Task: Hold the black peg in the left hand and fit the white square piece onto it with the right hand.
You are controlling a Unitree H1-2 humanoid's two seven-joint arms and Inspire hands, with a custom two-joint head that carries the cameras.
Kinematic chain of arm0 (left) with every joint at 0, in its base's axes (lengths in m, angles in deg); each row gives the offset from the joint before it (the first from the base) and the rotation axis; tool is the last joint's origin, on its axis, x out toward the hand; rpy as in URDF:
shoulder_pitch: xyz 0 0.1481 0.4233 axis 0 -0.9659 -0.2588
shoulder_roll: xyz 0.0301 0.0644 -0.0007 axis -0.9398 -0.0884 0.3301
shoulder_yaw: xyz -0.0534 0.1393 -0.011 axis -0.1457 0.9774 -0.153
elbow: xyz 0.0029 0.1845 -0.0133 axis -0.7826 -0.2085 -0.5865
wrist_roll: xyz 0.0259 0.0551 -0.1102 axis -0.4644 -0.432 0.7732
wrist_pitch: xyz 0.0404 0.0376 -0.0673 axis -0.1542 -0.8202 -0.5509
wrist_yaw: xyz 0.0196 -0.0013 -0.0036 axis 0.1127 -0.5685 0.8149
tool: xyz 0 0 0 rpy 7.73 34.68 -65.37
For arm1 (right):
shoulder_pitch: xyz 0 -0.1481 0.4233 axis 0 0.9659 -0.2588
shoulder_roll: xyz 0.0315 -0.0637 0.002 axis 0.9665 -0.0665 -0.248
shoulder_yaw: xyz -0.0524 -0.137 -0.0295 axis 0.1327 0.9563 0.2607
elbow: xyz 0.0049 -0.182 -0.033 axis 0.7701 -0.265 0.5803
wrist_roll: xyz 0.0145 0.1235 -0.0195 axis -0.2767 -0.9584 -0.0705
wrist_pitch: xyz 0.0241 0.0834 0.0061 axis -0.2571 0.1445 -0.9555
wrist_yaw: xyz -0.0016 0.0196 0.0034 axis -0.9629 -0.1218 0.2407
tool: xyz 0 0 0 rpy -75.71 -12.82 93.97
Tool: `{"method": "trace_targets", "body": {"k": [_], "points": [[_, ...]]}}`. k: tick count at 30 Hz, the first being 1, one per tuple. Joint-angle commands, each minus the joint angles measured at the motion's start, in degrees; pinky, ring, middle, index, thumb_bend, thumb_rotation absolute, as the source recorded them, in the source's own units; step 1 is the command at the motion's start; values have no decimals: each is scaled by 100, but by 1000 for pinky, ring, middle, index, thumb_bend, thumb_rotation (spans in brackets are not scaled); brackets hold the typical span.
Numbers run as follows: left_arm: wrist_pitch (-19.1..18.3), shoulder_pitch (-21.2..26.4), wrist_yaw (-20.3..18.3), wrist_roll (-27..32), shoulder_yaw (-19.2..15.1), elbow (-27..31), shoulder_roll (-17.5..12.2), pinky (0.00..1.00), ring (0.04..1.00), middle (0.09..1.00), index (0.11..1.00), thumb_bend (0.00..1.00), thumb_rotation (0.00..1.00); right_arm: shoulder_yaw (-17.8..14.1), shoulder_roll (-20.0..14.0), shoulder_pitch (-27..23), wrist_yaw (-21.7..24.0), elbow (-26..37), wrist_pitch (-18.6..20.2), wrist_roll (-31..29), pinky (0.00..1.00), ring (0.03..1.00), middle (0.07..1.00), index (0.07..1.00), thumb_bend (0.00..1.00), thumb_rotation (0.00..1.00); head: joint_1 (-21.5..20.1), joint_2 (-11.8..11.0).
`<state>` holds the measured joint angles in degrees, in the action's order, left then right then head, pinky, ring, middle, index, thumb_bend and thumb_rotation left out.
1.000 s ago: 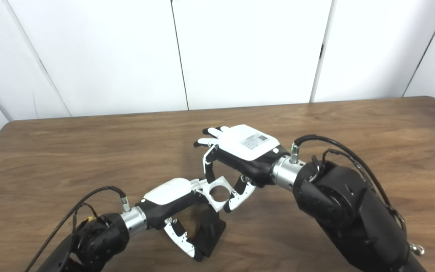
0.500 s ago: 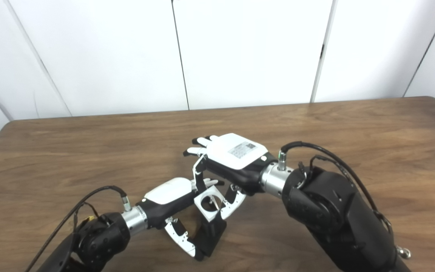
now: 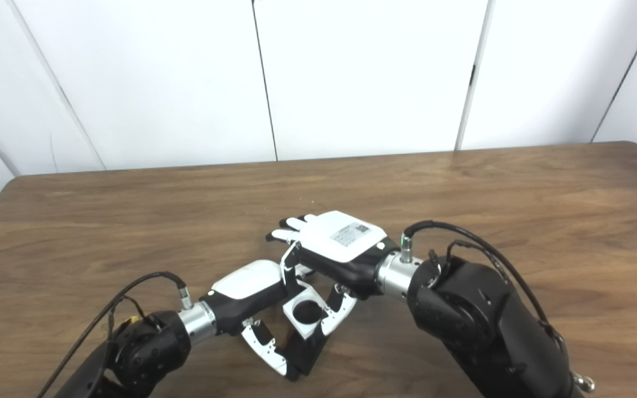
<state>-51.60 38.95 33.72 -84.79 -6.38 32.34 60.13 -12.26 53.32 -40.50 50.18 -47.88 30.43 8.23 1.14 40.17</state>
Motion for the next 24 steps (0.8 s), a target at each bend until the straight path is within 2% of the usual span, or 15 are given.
{"method": "trace_targets", "body": {"k": [1,10,24], "points": [[-90,85,-86,-260,45,-15,-68,1000,1000,1000,573,928,284,-89,41,-133,-103,76,-79,24,1000,1000,955,491,525,140,5,5],[-93,100,-92,-295,64,-11,-51,1000,1000,1000,568,928,286,-108,4,-100,-66,33,-77,59,1000,1000,951,492,525,141,42,-3],[-97,86,-94,-275,61,-2,-43,1000,1000,1000,569,932,287,-182,39,-90,-250,-189,-191,7,1000,1000,941,492,525,140,39,-54]]}}
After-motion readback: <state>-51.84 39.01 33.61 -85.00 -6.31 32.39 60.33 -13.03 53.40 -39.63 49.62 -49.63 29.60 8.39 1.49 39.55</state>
